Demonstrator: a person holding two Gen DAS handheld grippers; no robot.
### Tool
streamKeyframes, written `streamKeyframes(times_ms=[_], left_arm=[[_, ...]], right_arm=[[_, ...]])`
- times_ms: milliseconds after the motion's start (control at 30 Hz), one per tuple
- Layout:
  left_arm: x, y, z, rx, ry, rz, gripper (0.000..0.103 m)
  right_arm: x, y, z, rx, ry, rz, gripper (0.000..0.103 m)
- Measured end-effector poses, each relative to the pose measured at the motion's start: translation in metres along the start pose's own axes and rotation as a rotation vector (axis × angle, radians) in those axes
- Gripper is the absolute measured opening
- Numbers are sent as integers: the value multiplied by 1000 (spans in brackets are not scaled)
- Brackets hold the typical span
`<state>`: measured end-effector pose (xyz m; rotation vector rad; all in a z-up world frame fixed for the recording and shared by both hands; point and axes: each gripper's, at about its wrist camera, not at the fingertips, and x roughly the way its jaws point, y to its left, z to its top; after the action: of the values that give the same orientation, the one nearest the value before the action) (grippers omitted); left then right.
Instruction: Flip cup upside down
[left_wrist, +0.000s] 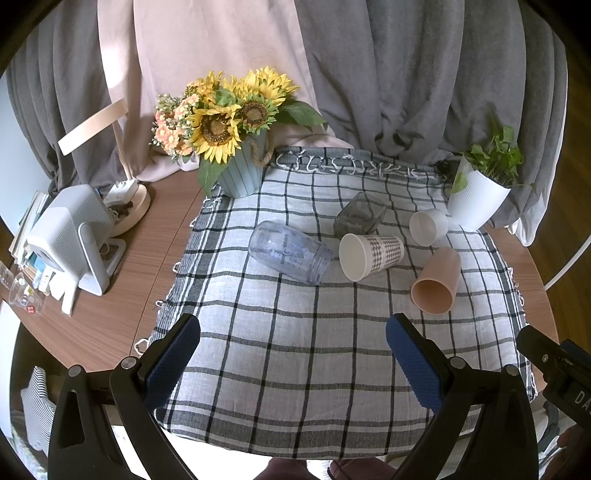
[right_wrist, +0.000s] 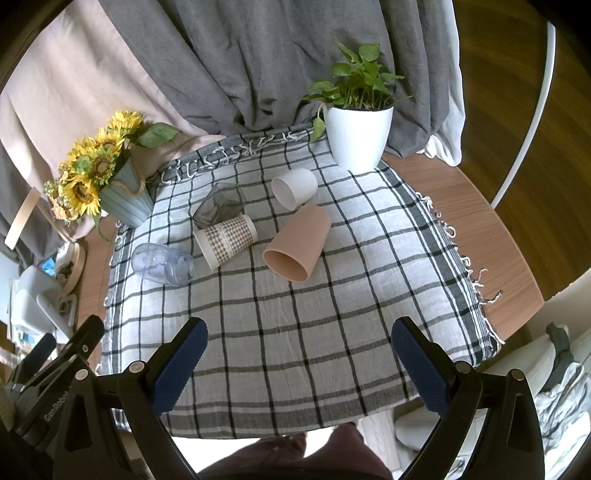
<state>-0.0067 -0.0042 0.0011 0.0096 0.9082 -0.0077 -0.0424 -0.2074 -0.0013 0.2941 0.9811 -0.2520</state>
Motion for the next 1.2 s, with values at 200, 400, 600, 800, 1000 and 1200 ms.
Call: streamKeyframes(times_ms=[200,400,600,800,1000,1200], left_arm=[[0,0,0,0,0,0,103],[0,0,0,0,1,0,103],[3,-4,-2,20,0,7,103],[16,-24,4,87,3,-2,103],[27,-47,24,177,13,-36,103],[47,-77,45,278,53,-89,103]], right_arm=[[1,0,0,0,0,-1,101],[3,1,1,-1,1,-1,101],[6,0,3,1,1,0,101],[3,-2,1,26,-18,-22,101],[22,-16,11,67,-6,-34,101],[29,-35,19,169,14,-33,101]])
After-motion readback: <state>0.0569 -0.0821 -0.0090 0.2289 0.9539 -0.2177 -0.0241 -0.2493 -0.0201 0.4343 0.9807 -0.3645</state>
